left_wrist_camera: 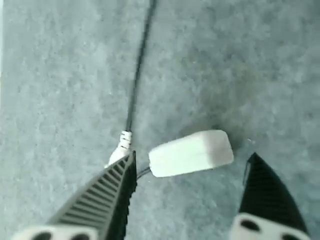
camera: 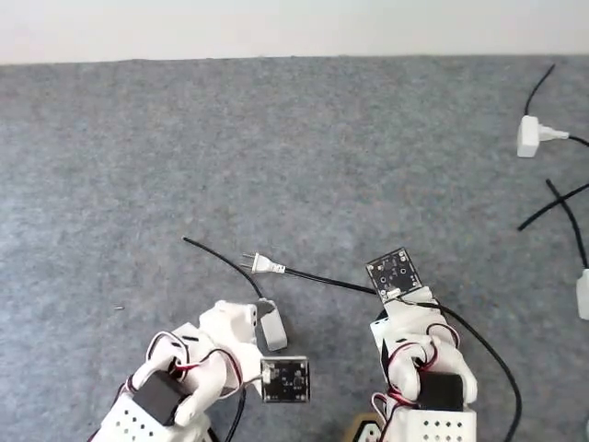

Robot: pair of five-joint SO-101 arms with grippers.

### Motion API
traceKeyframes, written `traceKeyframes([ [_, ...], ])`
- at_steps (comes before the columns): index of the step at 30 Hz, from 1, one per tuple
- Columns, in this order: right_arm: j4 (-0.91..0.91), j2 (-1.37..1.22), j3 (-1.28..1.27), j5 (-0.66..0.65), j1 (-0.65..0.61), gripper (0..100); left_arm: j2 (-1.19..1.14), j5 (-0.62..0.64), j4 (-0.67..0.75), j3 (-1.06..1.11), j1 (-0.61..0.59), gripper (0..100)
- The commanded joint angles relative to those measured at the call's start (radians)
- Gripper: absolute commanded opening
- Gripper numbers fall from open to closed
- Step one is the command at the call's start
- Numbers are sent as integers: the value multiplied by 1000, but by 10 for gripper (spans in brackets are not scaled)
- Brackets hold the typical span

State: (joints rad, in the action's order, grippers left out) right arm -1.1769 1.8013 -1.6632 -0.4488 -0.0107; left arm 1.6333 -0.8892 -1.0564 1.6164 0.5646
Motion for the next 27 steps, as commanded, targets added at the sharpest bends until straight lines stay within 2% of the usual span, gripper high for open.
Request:
traceKeyframes([
  [1, 15, 8, -17, 8, -7, 165, -3, 25, 28, -58, 5, 329],
  [6, 15, 7, -17, 8, -7, 165, -3, 32, 20, -74, 0, 329],
  [12, 15, 5, -17, 8, -7, 165, -6, 144, -97, -260, 0, 329],
  [15, 15, 5, -17, 8, -7, 165, -74, 149, -84, -294, 0, 329],
  [20, 15, 5, -18, 8, -7, 165, -410, 175, 52, -386, -34, 329],
  [27, 15, 4, -18, 8, -7, 165, -984, 132, 184, -559, -15, 329],
])
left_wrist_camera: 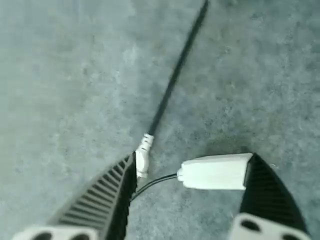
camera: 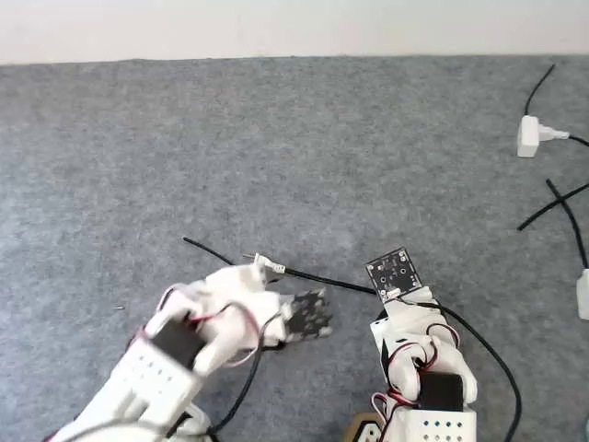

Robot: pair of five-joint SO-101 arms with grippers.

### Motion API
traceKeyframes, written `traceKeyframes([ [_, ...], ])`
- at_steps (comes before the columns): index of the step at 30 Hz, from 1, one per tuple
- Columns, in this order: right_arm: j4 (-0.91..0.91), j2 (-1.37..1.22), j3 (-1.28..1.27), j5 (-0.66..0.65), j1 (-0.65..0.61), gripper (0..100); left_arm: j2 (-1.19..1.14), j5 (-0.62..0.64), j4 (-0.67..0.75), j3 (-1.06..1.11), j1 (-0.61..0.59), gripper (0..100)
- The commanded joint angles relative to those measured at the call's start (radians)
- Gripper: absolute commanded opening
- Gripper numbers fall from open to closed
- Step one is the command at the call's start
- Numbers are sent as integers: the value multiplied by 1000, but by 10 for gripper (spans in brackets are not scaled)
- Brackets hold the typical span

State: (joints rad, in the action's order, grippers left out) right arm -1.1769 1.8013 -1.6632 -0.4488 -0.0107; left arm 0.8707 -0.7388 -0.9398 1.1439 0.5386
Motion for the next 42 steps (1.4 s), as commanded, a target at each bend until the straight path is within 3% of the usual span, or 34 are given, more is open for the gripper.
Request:
traceKeyframes([
  [1, 15, 4, -18, 8, -7, 165, -281, -18, 86, -94, 17, 329],
  [6, 15, 4, -18, 6, -7, 165, -437, -38, 138, -101, 60, 329],
  [11, 15, 4, -18, 6, -7, 165, -456, -38, 141, -99, 71, 328],
  [17, 15, 4, -18, 6, -7, 165, -459, -35, 247, -45, 63, 328],
  [22, 15, 2, -18, 6, -7, 165, -459, -35, 250, -48, 44, 328],
  [28, -2, 8, -18, 5, -7, 165, -460, -35, 245, -62, -92, 329],
  [36, -4, 8, -18, 5, -7, 165, -460, -38, 195, -61, -43, 329],
  [42, -4, 8, -18, 5, -7, 165, -460, -104, 199, -50, -97, 328],
])
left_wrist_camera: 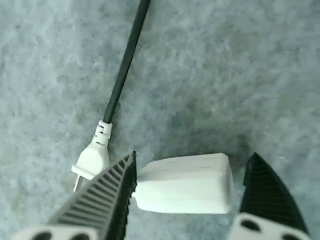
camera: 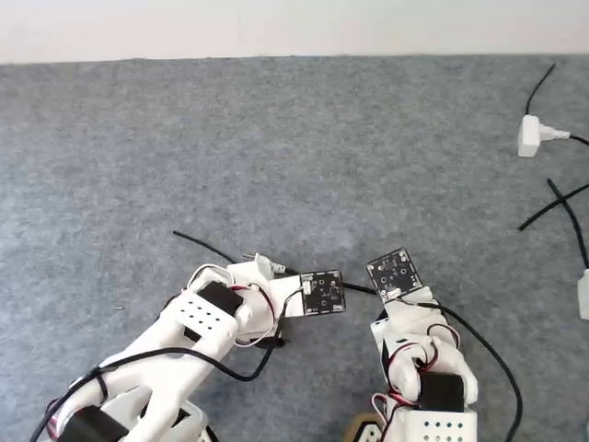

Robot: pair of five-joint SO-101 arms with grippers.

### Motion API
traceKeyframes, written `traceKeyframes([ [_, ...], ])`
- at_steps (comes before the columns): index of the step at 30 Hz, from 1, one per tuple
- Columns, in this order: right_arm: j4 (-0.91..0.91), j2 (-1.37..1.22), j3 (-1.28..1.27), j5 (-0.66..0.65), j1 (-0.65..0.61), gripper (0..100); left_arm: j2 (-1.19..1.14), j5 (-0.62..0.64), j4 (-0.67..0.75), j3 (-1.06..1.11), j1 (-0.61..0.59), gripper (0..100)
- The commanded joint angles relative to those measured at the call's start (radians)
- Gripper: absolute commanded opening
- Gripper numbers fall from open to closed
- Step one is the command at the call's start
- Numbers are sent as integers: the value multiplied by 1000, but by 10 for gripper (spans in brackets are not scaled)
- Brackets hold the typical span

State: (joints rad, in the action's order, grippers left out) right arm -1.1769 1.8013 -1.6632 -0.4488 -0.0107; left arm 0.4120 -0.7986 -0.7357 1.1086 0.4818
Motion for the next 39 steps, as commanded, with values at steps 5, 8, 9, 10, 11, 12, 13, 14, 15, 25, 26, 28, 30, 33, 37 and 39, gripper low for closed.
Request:
traceKeyframes([
  [5, -4, 8, -18, 5, -7, 165, -2, -84, 107, -12, -226, 328],
  [8, -4, 8, -18, 5, -7, 165, -2, -84, 141, -12, -273, 328],
  [9, -4, 8, -18, 5, -7, 165, -2, -81, 140, -8, -262, 328],
  [10, -4, 8, -18, 5, -7, 165, -2, -78, 133, -8, -244, 328],
  [11, -4, 8, -18, 5, -7, 165, -2, -63, 121, -7, -224, 328],
  [12, -4, 8, -18, 5, -7, 165, -2, -44, 118, -8, -204, 328],
  [13, -4, 8, -18, 5, -7, 165, -2, -28, 117, -10, -186, 328],
  [14, -4, 8, -18, 5, -7, 165, -2, -18, 117, -10, -167, 328],
  [15, -4, 8, -18, 5, -7, 165, -2, -11, 117, -12, -155, 328],
  [25, -4, 8, -18, 5, -7, 165, -2, -9, 118, -122, -173, 328],
  [26, -4, 8, -18, 5, -7, 165, -2, -9, 118, -134, -181, 328],
  [28, -4, 8, -18, 5, -7, 165, -2, -8, 130, -150, -192, 328],
  [30, -4, 8, -18, 5, -7, 165, -3, 20, 187, -145, -193, 328],
  [33, -4, 8, -18, 5, -7, 165, -64, 58, 242, -156, -201, 328],
  [37, -4, 8, -18, 5, -7, 165, -256, 61, 270, -222, -212, 327],
  [39, -4, 8, -18, 5, -7, 165, -342, 69, 264, -265, -227, 326],
])
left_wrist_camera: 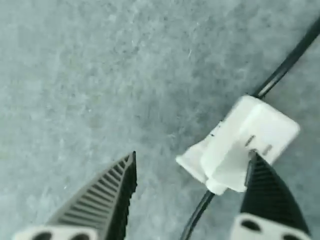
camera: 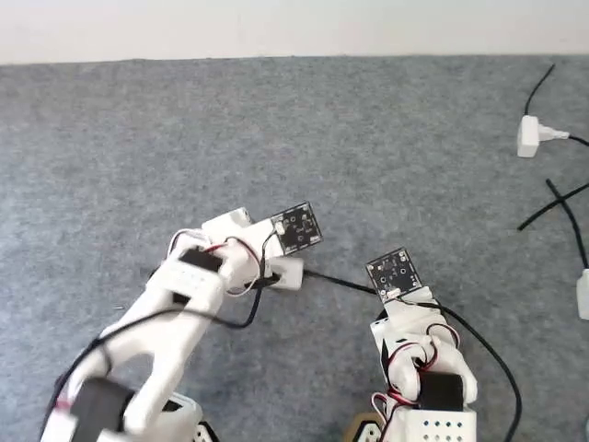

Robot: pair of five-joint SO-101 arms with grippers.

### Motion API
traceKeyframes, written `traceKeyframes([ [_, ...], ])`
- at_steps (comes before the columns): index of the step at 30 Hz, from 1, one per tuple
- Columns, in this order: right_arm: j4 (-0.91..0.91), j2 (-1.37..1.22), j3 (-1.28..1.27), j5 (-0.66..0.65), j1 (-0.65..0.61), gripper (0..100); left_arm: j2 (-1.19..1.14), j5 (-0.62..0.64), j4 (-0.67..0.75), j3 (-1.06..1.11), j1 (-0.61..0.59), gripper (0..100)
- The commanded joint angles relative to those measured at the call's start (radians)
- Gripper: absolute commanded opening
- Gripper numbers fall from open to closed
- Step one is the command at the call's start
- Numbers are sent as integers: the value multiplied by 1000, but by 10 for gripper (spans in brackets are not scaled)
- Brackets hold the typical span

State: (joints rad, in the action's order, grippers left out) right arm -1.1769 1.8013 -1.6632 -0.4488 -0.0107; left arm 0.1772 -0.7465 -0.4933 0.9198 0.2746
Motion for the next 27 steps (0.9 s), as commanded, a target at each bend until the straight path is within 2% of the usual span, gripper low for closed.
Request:
traceKeyframes([
  [1, -5, 8, -18, 5, -7, 165, -117, 41, 0, -102, -26, 326],
  [4, -5, 8, -18, 3, -7, 165, -100, 61, -43, -120, -35, 326],
  [8, -5, 8, -18, 3, -7, 165, -72, 75, -2, -81, -40, 326],
  [11, -5, 8, -18, 3, -7, 165, -72, 153, 28, -84, -46, 326],
  [15, -7, 8, -18, 3, -7, 165, -71, 164, 38, -76, -49, 326],
  [19, -7, 8, -18, 3, -7, 165, -63, 210, 38, -87, -106, 326],
  [27, -8, 8, -18, 3, -7, 165, -86, 215, 40, -127, -207, 326],
])
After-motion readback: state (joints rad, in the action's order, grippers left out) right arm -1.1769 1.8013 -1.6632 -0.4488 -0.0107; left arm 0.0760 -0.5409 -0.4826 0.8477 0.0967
